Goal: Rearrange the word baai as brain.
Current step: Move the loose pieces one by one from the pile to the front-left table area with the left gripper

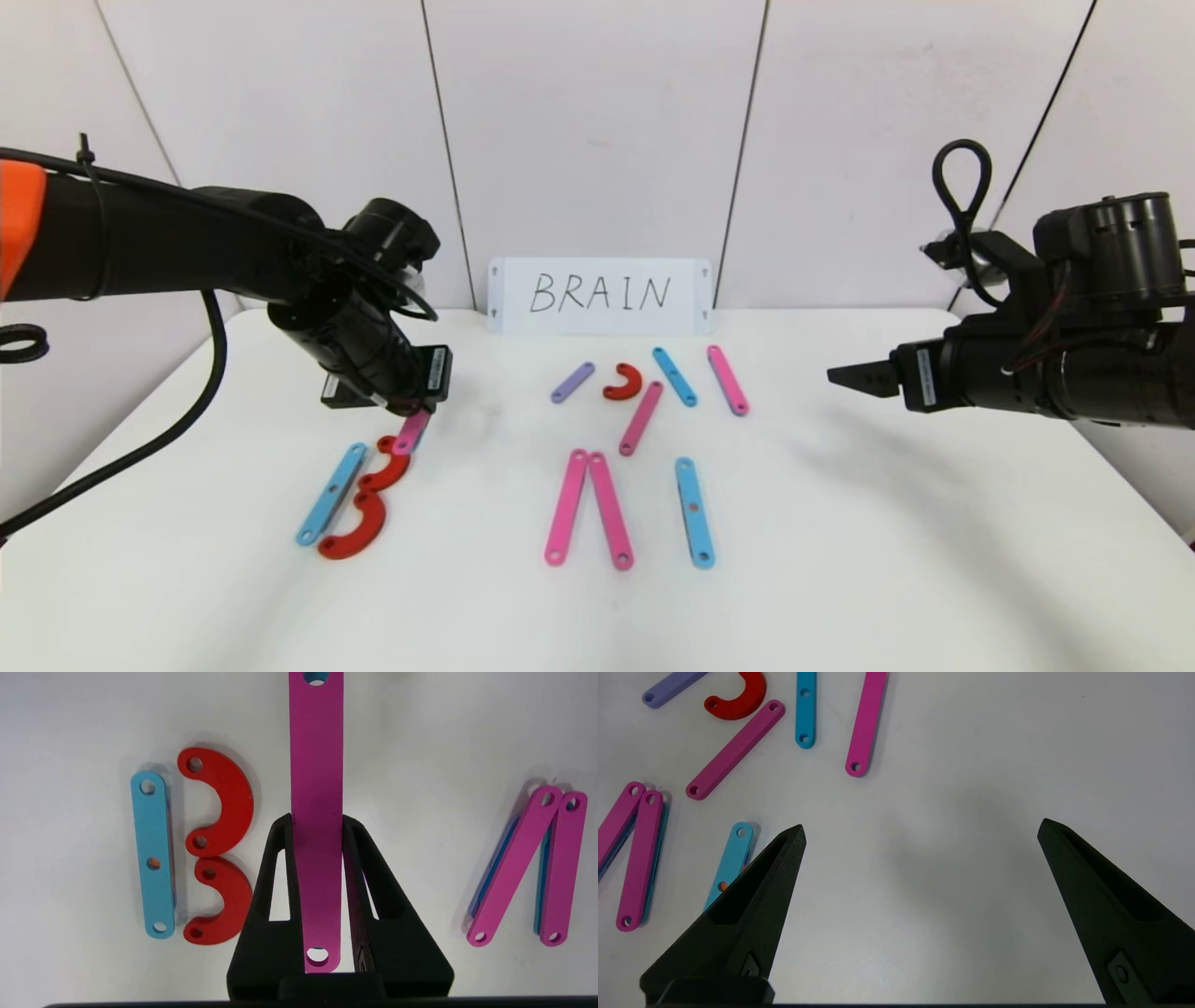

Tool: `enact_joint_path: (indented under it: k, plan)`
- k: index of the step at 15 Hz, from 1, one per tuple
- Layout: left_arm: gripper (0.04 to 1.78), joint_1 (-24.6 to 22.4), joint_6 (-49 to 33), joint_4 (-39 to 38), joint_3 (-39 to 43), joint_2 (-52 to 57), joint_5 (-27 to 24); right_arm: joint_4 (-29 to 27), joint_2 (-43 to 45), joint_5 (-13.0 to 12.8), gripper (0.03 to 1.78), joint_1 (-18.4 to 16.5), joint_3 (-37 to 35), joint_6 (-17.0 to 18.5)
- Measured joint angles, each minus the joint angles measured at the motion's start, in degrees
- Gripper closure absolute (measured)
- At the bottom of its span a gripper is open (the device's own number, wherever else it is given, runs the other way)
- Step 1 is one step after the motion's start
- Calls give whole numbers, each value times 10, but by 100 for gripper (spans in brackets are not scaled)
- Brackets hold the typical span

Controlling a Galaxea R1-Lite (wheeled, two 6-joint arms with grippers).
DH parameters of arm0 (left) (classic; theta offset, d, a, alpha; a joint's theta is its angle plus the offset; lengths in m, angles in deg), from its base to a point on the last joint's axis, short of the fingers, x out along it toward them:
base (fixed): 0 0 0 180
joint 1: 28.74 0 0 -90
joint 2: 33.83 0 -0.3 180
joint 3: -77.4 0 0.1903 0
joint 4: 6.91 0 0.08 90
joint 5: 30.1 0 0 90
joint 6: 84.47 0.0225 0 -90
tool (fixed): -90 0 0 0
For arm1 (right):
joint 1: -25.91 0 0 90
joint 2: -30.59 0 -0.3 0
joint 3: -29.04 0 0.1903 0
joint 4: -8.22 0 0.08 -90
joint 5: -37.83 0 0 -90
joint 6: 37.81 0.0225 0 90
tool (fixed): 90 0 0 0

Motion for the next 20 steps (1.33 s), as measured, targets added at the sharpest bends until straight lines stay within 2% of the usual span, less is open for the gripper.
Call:
enact_joint_path:
  k: [8,20]
  plan:
    - [152,33,-25,-81,131,26,15,0,-1,0,7,0,-1,0]
    - [152,45,-26,-111,155,-5,18,0,-3,0,7,0,-1,-1]
